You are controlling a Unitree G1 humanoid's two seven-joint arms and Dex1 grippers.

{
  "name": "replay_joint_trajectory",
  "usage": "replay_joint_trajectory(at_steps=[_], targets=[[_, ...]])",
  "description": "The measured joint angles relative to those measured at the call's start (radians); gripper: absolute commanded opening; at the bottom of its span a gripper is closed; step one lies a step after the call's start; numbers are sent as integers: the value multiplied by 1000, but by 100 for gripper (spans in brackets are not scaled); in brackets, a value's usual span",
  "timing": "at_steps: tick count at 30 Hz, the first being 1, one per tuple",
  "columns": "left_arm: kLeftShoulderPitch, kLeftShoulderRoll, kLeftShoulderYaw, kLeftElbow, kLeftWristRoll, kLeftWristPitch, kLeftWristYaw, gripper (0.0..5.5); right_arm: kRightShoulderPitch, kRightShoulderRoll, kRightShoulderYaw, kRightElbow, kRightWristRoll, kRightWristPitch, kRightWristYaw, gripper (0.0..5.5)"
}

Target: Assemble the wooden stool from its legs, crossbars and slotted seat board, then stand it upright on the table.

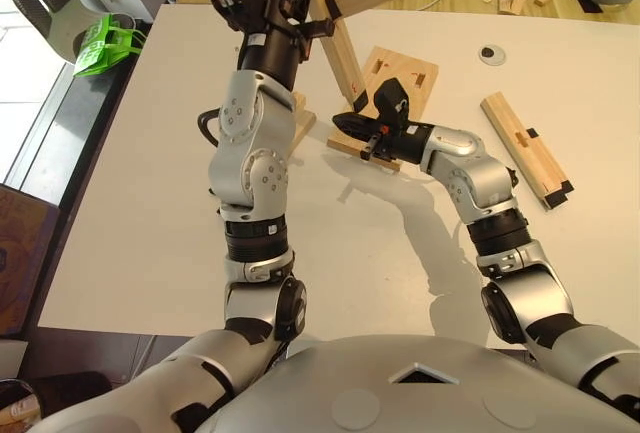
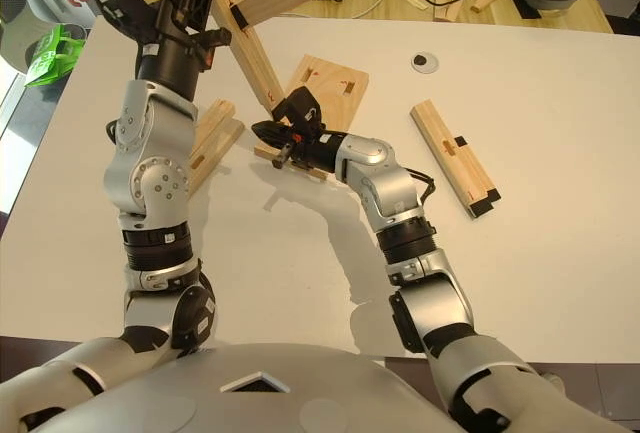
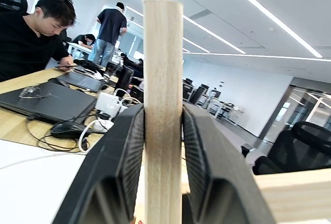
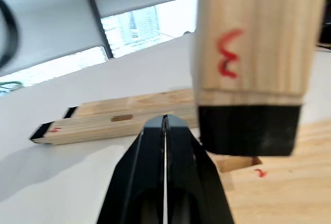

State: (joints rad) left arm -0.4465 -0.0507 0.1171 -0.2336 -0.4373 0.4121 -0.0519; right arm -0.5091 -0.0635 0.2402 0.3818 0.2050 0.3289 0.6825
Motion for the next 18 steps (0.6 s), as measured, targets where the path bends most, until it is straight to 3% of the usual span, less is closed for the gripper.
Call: replay_joint_trajectory(at_steps=[6,13,18], targets=[[73,54,7,-130,-56,106,-8,102,-90,49,-108,246,-26,-131,-130,0],[149,64,-15,-200,-73,136,-12,102,-139,51,-191,336,-26,-158,-177,0],[207,94,-45,-202,41,110,24,100,-126,-6,-201,323,-57,-219,-181,0]])
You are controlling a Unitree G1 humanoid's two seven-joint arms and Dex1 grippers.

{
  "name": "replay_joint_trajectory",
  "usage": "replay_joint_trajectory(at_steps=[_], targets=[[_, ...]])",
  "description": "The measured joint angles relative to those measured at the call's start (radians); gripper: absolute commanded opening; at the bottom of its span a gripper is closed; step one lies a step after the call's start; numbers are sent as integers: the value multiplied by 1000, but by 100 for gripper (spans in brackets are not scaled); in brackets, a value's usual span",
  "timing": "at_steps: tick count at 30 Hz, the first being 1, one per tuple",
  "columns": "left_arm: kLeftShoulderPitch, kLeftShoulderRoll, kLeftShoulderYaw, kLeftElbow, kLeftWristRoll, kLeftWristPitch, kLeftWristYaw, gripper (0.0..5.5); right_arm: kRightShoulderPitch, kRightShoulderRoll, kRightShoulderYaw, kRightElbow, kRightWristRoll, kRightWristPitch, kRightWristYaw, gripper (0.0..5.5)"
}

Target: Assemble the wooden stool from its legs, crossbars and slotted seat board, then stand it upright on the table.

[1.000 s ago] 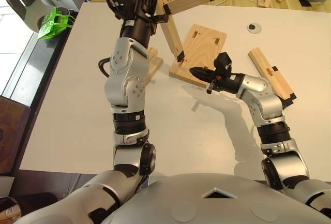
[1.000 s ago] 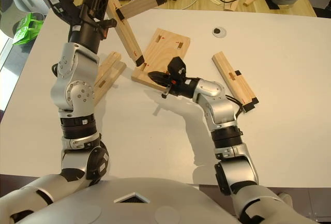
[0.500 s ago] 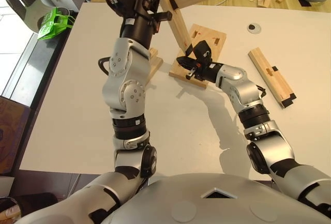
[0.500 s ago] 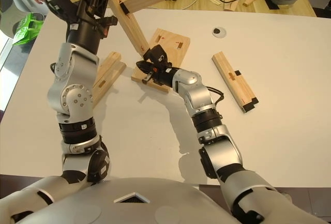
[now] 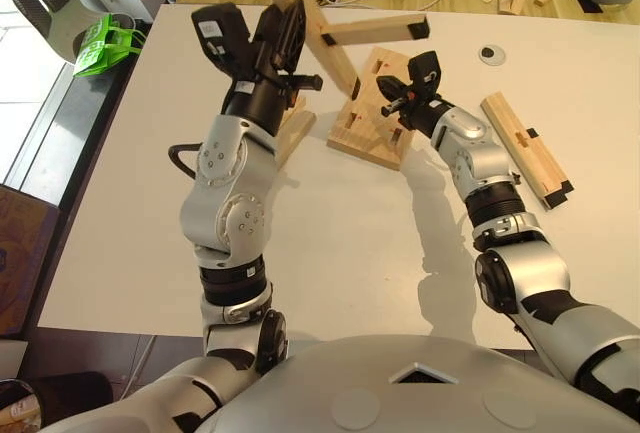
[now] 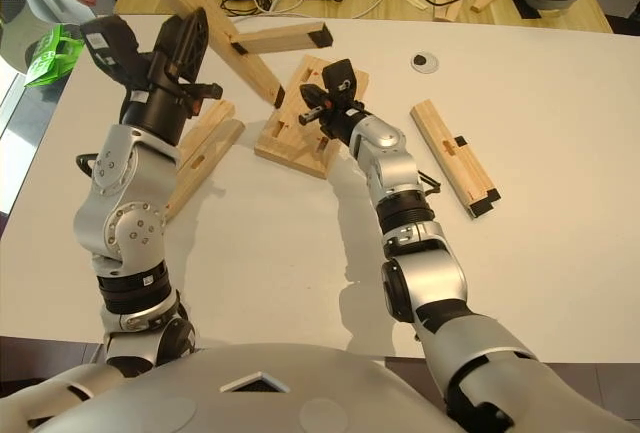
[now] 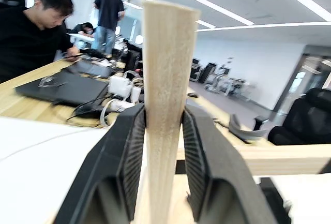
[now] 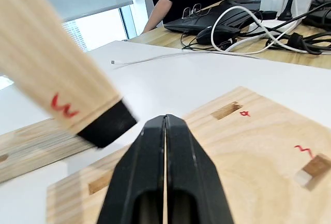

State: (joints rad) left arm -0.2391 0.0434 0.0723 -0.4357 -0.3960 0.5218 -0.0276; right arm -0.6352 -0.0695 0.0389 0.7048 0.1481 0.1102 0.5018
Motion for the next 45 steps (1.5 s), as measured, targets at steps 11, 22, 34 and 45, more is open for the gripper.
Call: replay_joint_trajectory(at_steps=[11,22,34,45], targets=[[31,-106,32,-6,30,-10,161,100,255,-208,-41,-129,-20,0,14,0],[22,-109,42,17,-78,36,172,100,298,-192,-11,-194,-37,5,7,0],[0,-101,13,144,-37,-64,76,100,346,-169,4,-257,-38,48,9,0],[-15,-57,23,170,5,-84,24,100,363,-146,18,-273,-38,59,13,0]])
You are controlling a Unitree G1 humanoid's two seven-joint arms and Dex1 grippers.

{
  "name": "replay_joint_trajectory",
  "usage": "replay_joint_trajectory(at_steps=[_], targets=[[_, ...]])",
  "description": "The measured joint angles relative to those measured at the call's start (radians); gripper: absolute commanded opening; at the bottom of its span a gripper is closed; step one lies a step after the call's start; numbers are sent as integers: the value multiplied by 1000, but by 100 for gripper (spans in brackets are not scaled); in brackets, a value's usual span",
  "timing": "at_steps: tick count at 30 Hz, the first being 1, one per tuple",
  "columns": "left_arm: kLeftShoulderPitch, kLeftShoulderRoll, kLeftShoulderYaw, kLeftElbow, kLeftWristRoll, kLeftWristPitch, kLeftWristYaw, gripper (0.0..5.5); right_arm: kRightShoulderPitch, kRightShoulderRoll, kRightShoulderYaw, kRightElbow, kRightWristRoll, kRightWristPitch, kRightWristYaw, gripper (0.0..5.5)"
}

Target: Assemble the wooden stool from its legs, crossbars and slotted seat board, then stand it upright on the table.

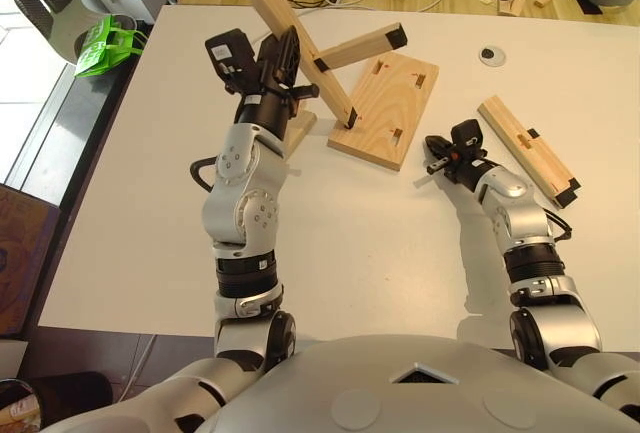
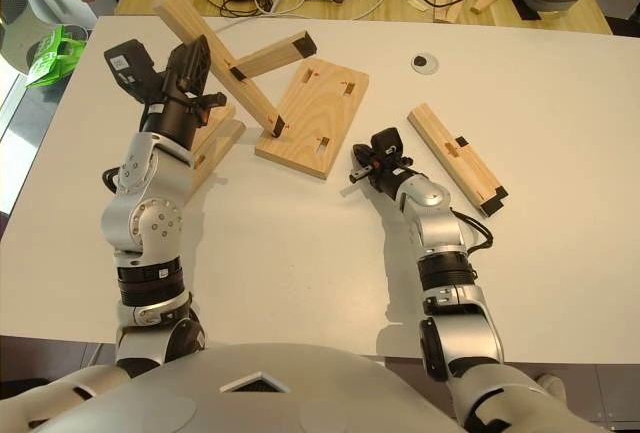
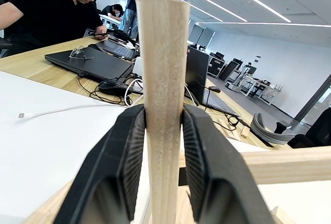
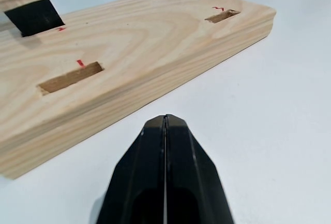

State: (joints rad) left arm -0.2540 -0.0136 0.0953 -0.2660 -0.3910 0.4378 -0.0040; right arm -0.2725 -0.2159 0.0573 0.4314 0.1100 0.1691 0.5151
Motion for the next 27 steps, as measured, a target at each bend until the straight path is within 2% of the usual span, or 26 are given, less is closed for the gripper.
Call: replay_joint_trajectory(at_steps=[7,16,20,27], targets=[[0,17,-23,0,31,-12,-31,100,1,1,-1,0,0,0,0,0],[58,55,-183,-36,120,-80,-126,99,1,-3,-13,17,0,0,-3,0],[95,56,-202,-27,148,-90,-119,99,1,-27,-25,19,0,0,-2,0],[66,7,-146,-46,106,240,-7,98,1,-33,-27,39,-10,-22,-3,0]])
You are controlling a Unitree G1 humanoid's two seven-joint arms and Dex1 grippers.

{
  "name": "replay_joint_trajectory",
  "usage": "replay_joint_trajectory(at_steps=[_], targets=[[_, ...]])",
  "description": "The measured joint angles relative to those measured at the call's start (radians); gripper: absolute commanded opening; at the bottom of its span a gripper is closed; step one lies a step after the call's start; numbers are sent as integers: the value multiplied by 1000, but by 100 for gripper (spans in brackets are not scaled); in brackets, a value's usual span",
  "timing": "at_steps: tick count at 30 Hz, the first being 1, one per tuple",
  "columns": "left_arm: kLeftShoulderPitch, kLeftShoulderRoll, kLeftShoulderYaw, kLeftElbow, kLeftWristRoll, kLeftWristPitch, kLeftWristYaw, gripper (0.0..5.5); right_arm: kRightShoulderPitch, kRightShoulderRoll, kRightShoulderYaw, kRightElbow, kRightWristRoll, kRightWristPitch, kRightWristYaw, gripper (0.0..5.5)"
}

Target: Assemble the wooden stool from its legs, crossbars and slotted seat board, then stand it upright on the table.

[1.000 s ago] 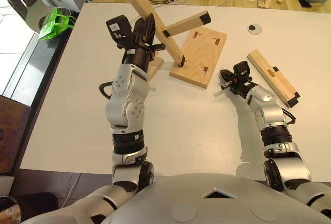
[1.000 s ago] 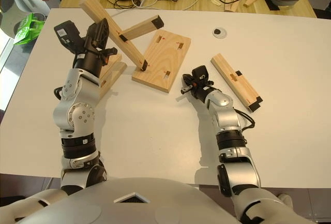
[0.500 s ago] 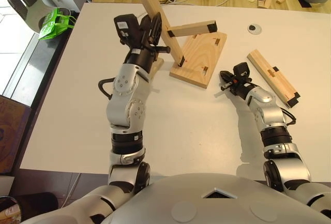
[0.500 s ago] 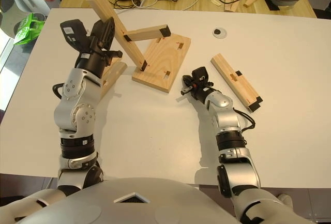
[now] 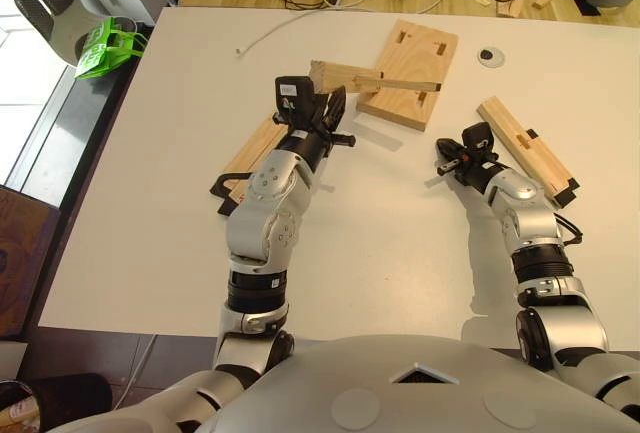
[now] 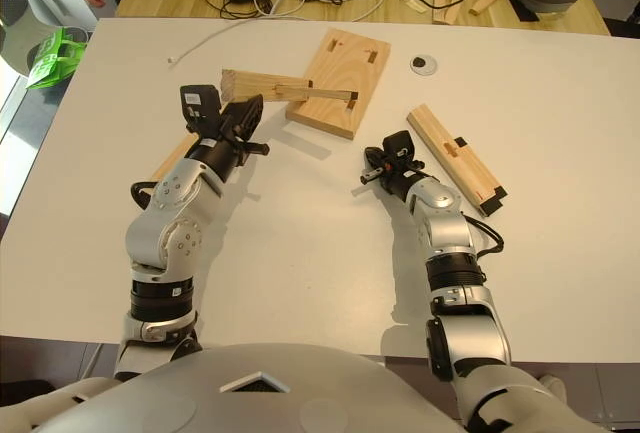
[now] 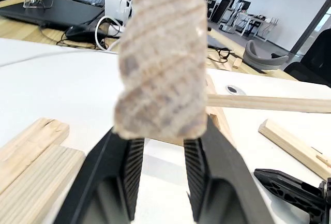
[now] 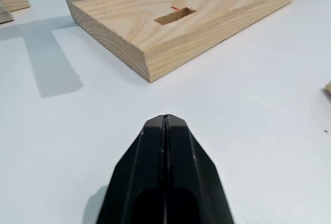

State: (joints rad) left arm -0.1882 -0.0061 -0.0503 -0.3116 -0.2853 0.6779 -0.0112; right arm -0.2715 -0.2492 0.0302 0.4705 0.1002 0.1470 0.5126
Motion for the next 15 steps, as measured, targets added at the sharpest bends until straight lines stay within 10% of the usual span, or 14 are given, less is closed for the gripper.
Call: replay_joint_trajectory(at_steps=[15], targets=[[-155,80,30,-109,-21,96,-74,97,9,27,-5,25,-1,-86,-31,0]])
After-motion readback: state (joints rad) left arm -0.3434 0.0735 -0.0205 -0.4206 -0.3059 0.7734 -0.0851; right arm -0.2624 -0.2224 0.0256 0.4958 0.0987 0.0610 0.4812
